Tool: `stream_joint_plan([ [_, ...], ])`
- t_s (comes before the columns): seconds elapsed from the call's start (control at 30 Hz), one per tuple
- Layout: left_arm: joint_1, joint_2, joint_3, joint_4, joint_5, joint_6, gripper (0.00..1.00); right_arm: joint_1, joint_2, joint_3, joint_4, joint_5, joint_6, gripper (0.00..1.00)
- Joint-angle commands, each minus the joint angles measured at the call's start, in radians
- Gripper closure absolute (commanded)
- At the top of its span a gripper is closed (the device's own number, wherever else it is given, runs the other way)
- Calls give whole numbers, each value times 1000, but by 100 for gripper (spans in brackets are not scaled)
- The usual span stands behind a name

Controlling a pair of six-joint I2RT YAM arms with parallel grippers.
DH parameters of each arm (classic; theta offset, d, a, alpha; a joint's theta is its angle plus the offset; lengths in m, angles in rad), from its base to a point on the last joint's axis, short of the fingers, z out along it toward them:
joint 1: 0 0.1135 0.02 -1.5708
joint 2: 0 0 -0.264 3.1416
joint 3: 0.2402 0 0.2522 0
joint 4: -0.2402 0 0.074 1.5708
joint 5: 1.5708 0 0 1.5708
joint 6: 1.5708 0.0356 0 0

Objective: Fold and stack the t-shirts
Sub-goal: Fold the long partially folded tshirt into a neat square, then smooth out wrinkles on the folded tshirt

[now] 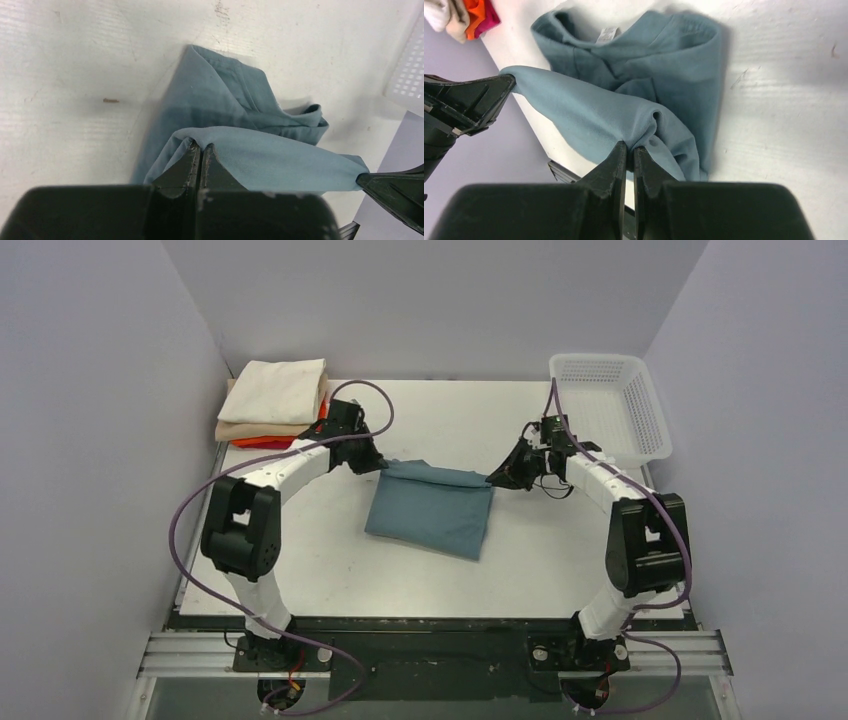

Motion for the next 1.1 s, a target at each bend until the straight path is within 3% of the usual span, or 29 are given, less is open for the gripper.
stream_joint_plan([
  [0.0,25,96,97,60,-25,37,100,-34,96,70,41,49,-10,100],
  [0.1,26,154,154,63,-11,43,94,-48,157,100,45,78,-11,100],
  [0.17,25,187,181,74,5,55,73,-55,177,117,43,118,-15,100],
  [0.2,25,203,200,79,20,62,54,-59,189,129,37,132,-17,94],
  [0.23,26,208,210,77,25,66,45,-64,194,139,33,157,-19,86],
  [0.27,27,212,234,67,28,76,31,-66,197,160,16,182,-28,67],
  [0.33,27,197,260,51,24,91,22,-66,180,192,-25,225,-48,46],
  [0.47,13,112,231,55,29,91,18,-43,74,180,-67,313,-74,20],
  [0.57,-13,32,163,88,52,87,15,-13,-13,119,-53,328,-81,17],
  [0.7,-39,22,101,148,100,86,14,61,-72,19,65,236,-32,17],
  [0.9,-51,170,224,140,292,100,12,116,56,67,190,166,72,17],
  [1.07,-53,276,313,106,311,112,10,103,162,150,201,184,87,17],
])
